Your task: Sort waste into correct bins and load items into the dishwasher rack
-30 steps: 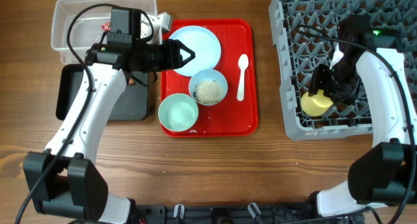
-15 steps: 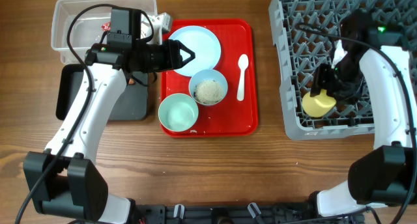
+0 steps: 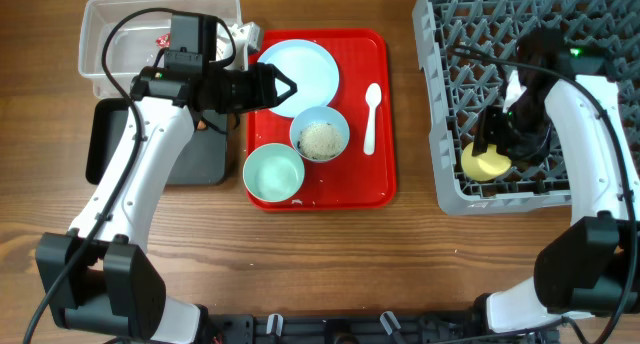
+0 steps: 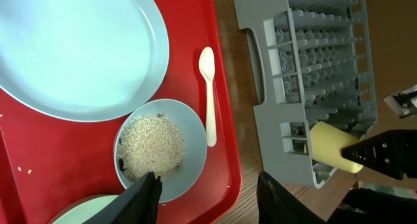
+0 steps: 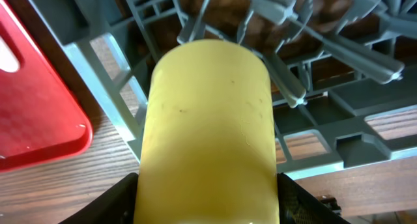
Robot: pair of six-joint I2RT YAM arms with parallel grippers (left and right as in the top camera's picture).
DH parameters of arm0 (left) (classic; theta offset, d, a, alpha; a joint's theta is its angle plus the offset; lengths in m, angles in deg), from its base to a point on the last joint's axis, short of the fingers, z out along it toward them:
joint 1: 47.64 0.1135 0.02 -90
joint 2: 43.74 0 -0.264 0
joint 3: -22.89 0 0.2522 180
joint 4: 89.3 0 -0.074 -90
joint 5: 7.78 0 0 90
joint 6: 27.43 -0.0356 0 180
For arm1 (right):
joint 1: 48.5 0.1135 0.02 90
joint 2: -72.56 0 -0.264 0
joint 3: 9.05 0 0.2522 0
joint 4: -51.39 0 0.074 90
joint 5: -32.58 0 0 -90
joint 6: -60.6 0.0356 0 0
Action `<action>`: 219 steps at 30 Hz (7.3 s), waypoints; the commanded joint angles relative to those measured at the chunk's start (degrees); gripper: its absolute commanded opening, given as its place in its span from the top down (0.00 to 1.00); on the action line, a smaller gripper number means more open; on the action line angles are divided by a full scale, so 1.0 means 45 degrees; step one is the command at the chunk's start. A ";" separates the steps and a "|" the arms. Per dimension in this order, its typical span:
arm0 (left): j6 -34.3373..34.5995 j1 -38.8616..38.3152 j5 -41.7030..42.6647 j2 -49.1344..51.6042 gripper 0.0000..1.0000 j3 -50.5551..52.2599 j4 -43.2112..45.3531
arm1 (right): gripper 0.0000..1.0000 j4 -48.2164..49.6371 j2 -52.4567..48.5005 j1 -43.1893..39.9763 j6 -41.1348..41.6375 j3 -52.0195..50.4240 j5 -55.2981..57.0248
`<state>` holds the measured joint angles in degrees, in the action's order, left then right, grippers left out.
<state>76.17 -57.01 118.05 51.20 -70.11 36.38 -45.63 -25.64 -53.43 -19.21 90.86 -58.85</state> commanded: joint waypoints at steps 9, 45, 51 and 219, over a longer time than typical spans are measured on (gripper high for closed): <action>-0.0316 -0.0024 -0.0136 -0.0073 0.52 -0.0131 -0.0015 | 0.17 0.0160 0.0010 -0.0068 -0.0257 0.0175 -0.0117; -0.6649 -0.5673 -0.6275 0.4269 0.50 -0.0131 0.0403 | 0.18 0.1583 0.0461 0.1875 0.0301 0.4075 -0.1826; -0.6591 -0.5673 -0.6275 0.4537 0.75 -0.0131 0.0544 | 0.18 0.1583 0.0457 0.1875 0.0058 0.4075 -0.1821; 0.2074 0.5226 -0.2686 -0.0107 0.00 0.2278 0.1763 | 0.96 0.9073 0.2871 0.4435 0.2550 0.0228 1.0282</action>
<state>85.79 -33.64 104.87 51.66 -60.06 44.29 -7.43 -13.42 -33.65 -9.29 91.88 -41.17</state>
